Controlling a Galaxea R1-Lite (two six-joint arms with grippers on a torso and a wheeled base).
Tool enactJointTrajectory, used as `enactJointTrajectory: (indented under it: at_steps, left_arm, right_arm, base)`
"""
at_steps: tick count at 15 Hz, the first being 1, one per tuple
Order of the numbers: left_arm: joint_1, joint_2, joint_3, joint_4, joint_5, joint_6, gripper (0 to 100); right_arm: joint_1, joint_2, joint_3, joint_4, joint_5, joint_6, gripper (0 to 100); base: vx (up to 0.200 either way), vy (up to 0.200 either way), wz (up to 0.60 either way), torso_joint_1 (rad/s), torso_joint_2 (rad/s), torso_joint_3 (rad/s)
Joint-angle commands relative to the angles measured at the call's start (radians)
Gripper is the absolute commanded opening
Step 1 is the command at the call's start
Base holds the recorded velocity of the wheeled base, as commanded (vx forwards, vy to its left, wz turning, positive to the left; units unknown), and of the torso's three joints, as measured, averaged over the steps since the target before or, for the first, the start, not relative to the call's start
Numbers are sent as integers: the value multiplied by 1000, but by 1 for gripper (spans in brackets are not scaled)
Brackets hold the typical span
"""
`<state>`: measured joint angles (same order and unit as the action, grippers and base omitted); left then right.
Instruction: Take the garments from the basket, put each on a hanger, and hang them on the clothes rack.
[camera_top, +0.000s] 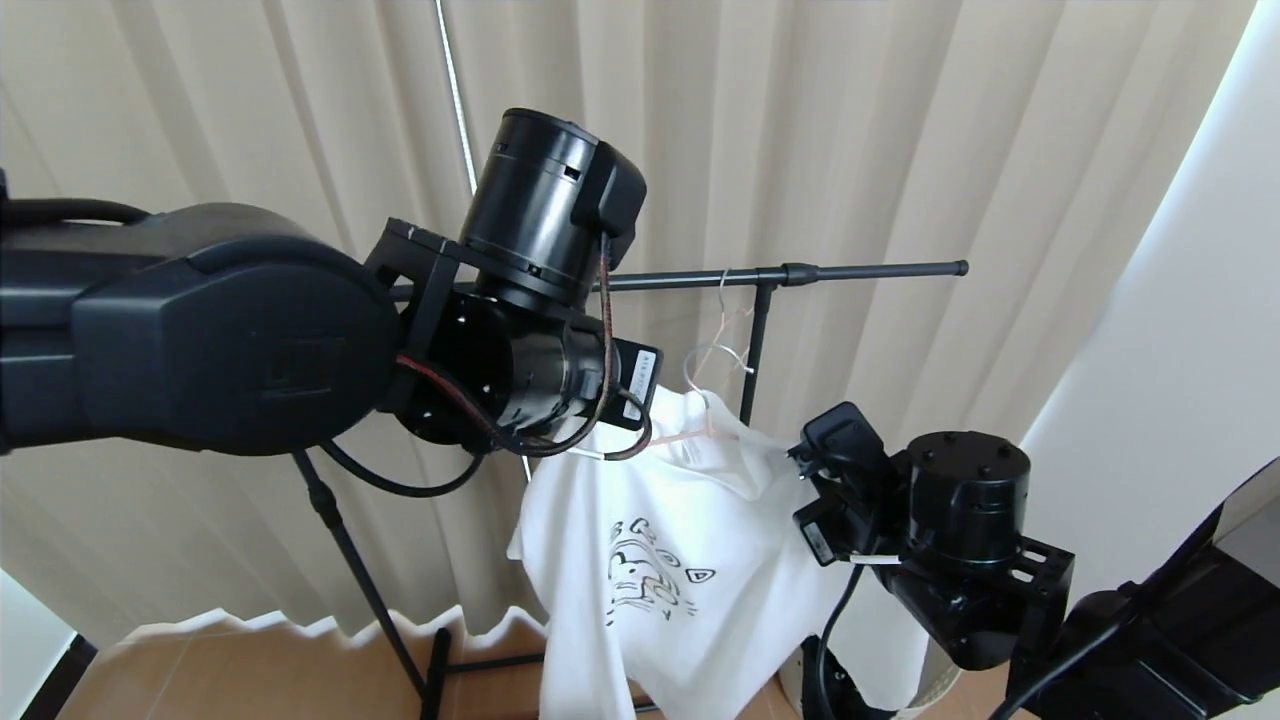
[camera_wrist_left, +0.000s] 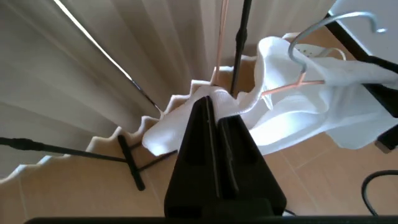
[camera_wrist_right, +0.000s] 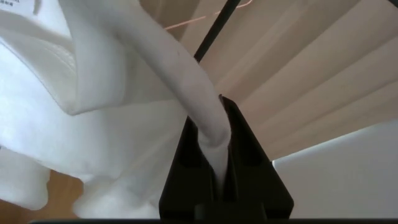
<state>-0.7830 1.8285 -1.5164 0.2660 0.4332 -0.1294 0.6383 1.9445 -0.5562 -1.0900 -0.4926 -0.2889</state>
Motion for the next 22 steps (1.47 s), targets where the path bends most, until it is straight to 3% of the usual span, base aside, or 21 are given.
enactJointTrajectory:
  at_steps: [1,7,12,18,20,22]
  left_arm:
    - [7,23,-24,6,2,-3,0]
    - [54,72,58,7,58,17,0]
    - [-7,69,88,7,58,28,0]
    - [-47,49,31,2,58,27,0]
    - [-35,49,36,1,58,31,0]
    - [-19,49,38,1,58,33,0]
  right_arm:
    - [3,22,7,-1,0,-3,0]
    - [-17,-173,-10,1,0,-16,0]
    - [-6,-101,-37,-5,-49,-10,0]
    - [15,-41,-24,-5,-44,-1,0]
    - [18,-59,13,-5,-29,5,0]
    - [18,-116,56,-1,78,-3,0]
  base:
    - [0,0,0,0,0,0]
    - [0,0,0,0,0,0]
    - [0,0,0,0,0,0]
    - [0,0,0,0,0,0]
    - [0,0,0,0,0,0]
    - [0,0,0,0,0,0]
